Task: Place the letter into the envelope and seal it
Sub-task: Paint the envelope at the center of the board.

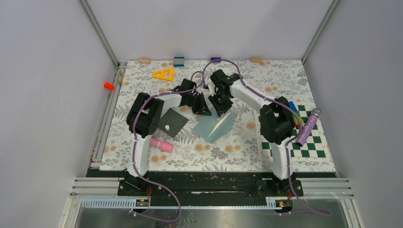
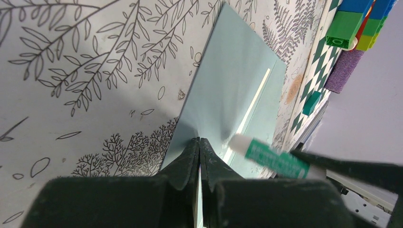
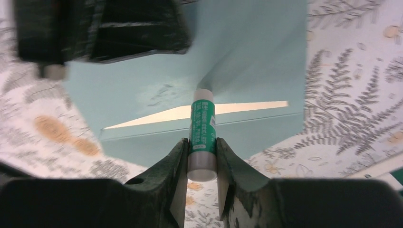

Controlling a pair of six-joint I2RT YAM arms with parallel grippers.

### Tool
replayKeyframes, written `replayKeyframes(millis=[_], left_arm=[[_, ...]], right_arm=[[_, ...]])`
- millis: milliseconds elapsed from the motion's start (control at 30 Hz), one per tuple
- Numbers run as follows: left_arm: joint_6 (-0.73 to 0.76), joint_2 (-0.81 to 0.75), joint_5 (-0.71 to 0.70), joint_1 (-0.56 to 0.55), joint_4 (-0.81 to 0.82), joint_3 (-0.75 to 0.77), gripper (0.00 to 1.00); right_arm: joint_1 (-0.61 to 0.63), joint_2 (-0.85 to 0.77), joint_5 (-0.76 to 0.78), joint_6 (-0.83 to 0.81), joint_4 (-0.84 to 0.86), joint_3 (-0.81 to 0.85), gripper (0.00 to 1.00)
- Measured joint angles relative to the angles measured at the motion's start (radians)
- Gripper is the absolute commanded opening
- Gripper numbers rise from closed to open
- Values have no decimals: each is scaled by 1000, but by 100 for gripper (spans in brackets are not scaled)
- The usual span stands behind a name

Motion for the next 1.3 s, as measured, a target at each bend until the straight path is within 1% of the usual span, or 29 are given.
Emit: replayKeyframes(millis=[233, 400, 533, 1100, 1300], left_arm=[[5, 0, 0, -1, 0, 0, 0], [6, 0, 0, -1, 0, 0, 0], [6, 0, 0, -1, 0, 0, 0], [5, 0, 0, -1, 0, 0, 0], [4, 0, 0, -1, 0, 0, 0]], right_arm=[[3, -39, -196, -1, 4, -3, 0], [8, -39, -242, -1, 3, -8, 0], [15, -33, -234, 3, 3, -7, 0], [27, -16, -102, -8, 23, -5, 0], [27, 3, -79, -9, 28, -5, 0]])
